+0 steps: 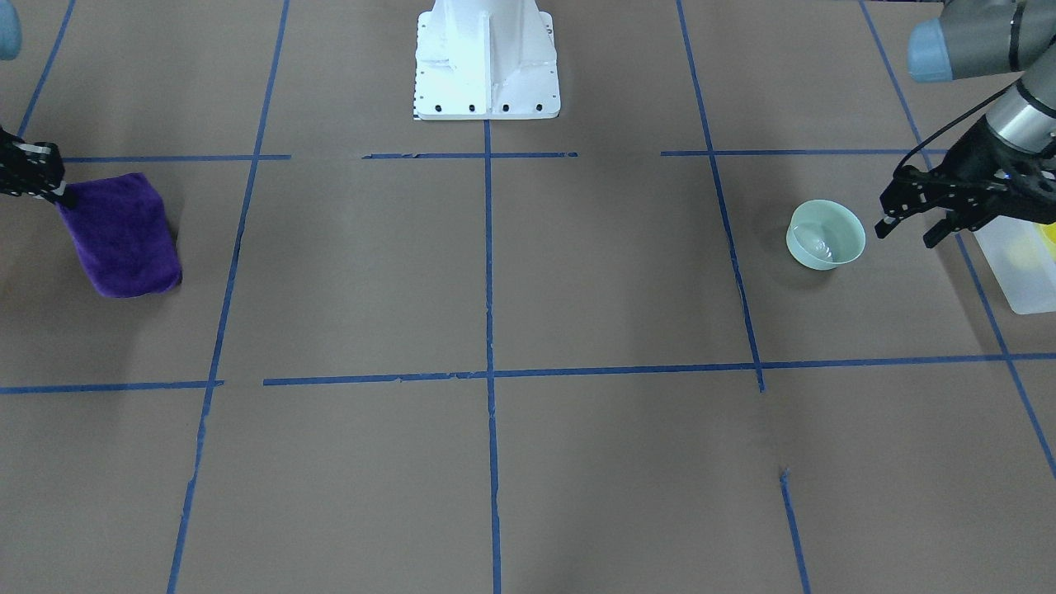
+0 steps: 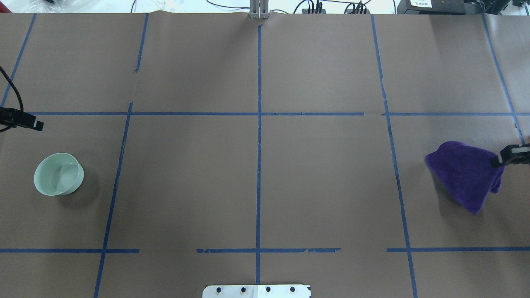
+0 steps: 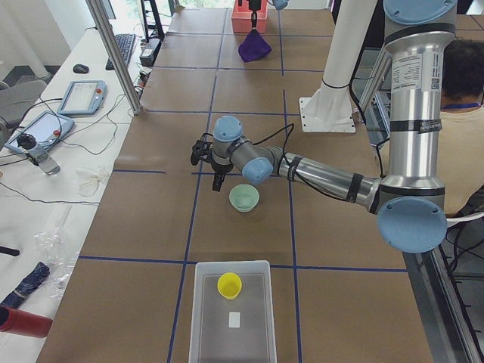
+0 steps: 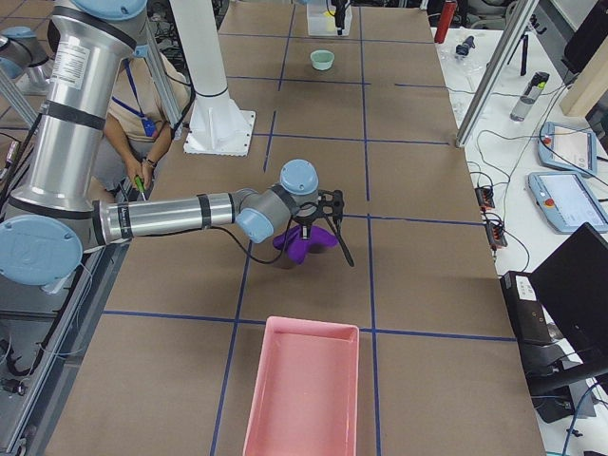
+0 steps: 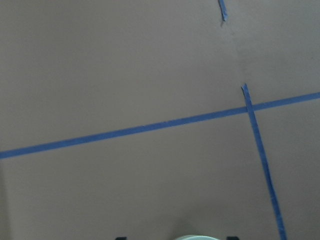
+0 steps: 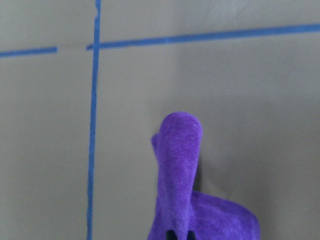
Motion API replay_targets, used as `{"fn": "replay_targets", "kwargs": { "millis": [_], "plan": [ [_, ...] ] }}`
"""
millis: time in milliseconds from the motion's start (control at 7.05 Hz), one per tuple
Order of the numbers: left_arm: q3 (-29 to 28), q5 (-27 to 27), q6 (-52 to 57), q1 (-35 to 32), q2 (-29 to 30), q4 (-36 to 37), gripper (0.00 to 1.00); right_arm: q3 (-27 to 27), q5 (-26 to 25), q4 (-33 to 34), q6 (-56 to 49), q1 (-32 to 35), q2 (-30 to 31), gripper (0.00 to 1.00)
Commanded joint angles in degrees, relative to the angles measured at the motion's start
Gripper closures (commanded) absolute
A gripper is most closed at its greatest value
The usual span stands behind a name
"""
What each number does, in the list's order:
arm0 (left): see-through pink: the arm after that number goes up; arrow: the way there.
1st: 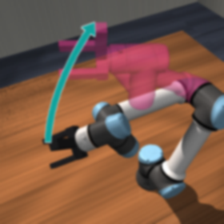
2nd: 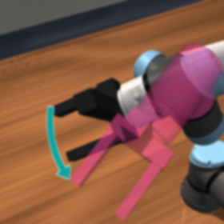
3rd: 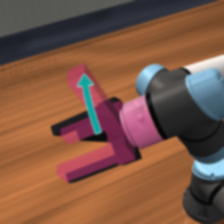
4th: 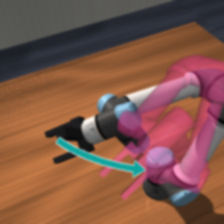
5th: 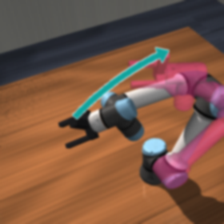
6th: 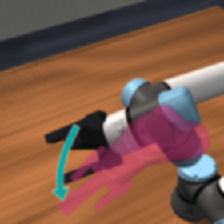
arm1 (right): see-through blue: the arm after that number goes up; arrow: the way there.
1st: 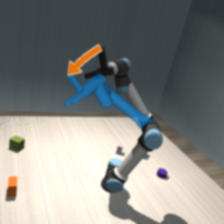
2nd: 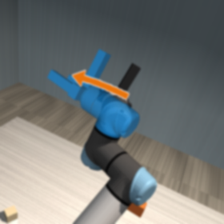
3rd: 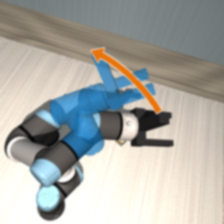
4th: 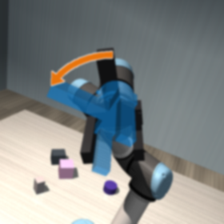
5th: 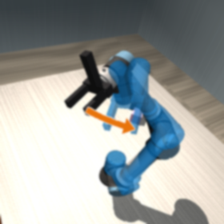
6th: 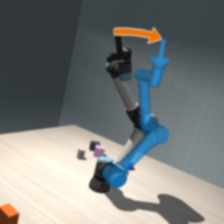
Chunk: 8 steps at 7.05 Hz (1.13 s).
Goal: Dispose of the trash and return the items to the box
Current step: 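Lift the purple cloth away with the right gripper while the left gripper nears the bowl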
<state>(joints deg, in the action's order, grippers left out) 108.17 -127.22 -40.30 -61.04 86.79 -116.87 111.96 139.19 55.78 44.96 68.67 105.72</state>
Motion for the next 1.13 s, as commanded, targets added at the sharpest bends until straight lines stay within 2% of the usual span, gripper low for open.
{"fn": "replay_targets", "kwargs": {
  "millis": [0,142,284,425,567,709,993],
  "plan": [
    [2.13,3.82,-7.06,5.05,-0.05,0.06,0.23,1.95,7.21,0.56,-0.3,18.96,0.01,1.0],
    [2.13,3.82,-7.25,5.58,-0.05,0.06,0.23,0.12,7.15,1.0,-5.27,23.57,0.19,1.0],
    [2.13,3.99,-7.25,5.58,-0.13,0.06,0.23,-5.12,7.06,5.79,-21.24,30.66,0.19,1.0],
    [2.22,4.0,-7.25,5.58,-0.13,0.06,0.23,-11.27,6.11,14.01,-41.59,36.65,-0.51,1.0],
    [2.31,4.0,-7.25,5.58,-0.13,0.06,0.23,-13.5,0.62,20.45,-52.84,38.88,-3.73,1.0],
    [2.22,4.0,-7.25,5.58,-0.22,0.06,0.23,-17.18,-1.61,23.56,-59.48,40.3,-5.86,1.0],
    [2.57,4.0,-7.34,5.85,-0.92,0.06,0.2,-25.18,-2.08,22.8,-62.09,40.31,-5.97,1.0]
  ]
}}
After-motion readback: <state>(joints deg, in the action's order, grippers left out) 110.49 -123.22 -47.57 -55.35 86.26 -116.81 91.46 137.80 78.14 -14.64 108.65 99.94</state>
